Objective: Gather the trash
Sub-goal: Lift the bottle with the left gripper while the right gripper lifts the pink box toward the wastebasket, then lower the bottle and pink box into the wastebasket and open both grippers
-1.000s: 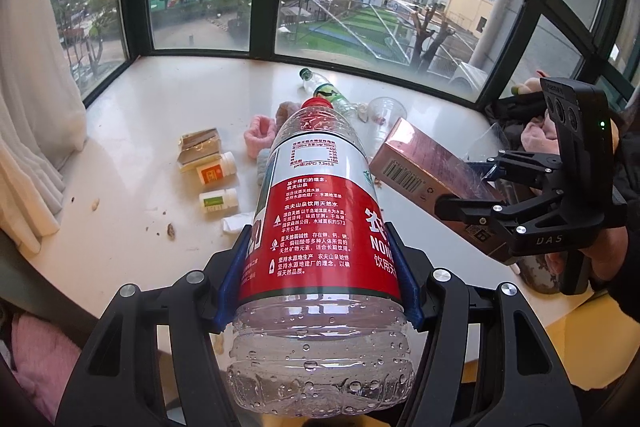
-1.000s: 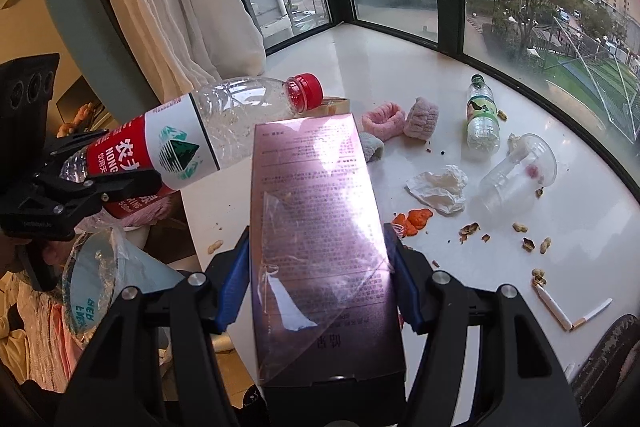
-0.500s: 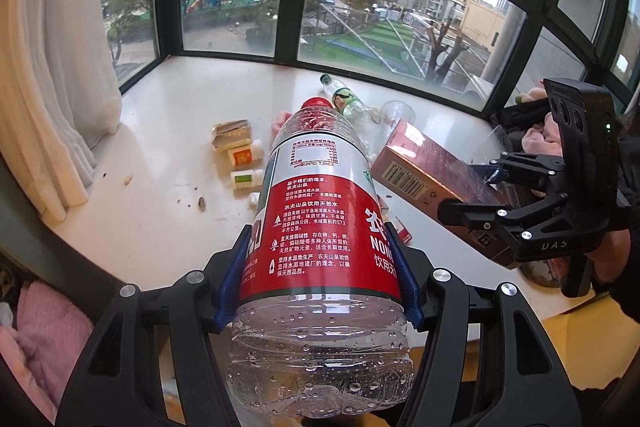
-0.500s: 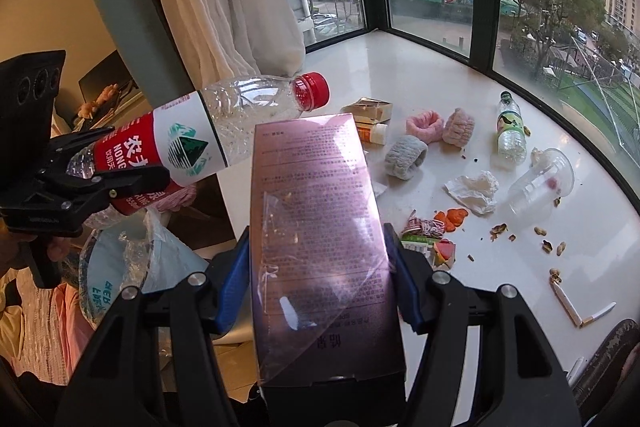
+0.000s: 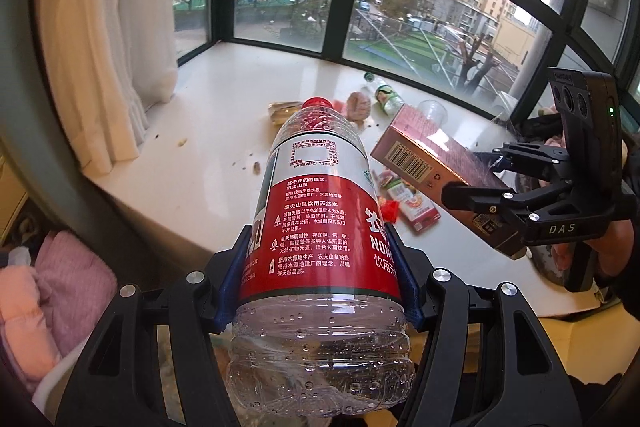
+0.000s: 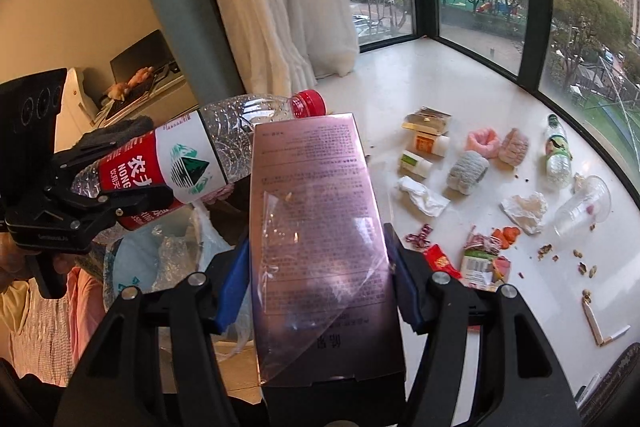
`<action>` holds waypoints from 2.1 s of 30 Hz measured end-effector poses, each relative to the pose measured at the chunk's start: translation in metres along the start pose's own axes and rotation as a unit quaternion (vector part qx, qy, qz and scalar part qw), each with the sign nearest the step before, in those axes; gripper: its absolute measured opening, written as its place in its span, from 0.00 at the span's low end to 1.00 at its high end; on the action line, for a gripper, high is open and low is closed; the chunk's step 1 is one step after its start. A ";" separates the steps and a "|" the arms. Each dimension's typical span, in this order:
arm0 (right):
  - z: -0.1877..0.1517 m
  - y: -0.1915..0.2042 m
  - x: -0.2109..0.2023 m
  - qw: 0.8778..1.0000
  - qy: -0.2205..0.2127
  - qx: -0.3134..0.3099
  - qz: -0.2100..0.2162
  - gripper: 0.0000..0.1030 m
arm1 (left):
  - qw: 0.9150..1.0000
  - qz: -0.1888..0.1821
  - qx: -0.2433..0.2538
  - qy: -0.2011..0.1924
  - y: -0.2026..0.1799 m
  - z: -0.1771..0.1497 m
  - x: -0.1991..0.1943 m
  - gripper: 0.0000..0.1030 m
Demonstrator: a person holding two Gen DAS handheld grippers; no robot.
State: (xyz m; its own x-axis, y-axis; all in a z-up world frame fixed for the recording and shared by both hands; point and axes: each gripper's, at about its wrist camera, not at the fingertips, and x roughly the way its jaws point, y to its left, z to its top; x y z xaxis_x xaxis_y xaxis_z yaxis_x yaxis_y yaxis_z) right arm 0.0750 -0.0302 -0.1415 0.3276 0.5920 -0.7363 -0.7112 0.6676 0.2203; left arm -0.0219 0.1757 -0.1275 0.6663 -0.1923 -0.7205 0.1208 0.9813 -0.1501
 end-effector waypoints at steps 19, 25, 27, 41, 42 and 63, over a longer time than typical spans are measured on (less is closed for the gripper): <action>0.009 0.108 0.068 0.995 0.051 -0.063 0.065 0.57 | 0.996 0.054 -0.071 0.011 0.083 -0.076 -0.055 0.58; 0.001 0.137 0.090 0.989 0.075 -0.084 0.091 0.57 | 0.991 0.078 -0.101 0.029 0.108 -0.108 -0.067 0.58; -0.002 0.145 0.096 0.987 0.084 -0.091 0.098 0.57 | 0.990 0.086 -0.108 0.034 0.114 -0.119 -0.072 0.58; -0.020 0.182 0.141 0.972 0.143 -0.139 0.125 0.57 | 0.976 0.112 -0.172 0.066 0.133 -0.179 -0.088 0.58; -0.021 0.184 0.144 0.971 0.145 -0.143 0.124 0.57 | 0.976 0.113 -0.174 0.068 0.133 -0.181 -0.088 0.58; -0.039 0.209 0.199 0.936 0.203 -0.274 0.089 0.57 | 0.962 0.130 -0.198 0.135 0.147 -0.184 -0.056 0.58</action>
State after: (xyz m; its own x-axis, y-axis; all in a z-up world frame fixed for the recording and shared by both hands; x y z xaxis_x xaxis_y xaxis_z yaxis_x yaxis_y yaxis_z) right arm -0.0329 0.2097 -0.2672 -0.0107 0.3767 -0.9263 -0.9806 0.1774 0.0834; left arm -0.1773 0.3281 -0.2337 0.4145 0.0112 -0.9100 -0.3499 0.9250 -0.1480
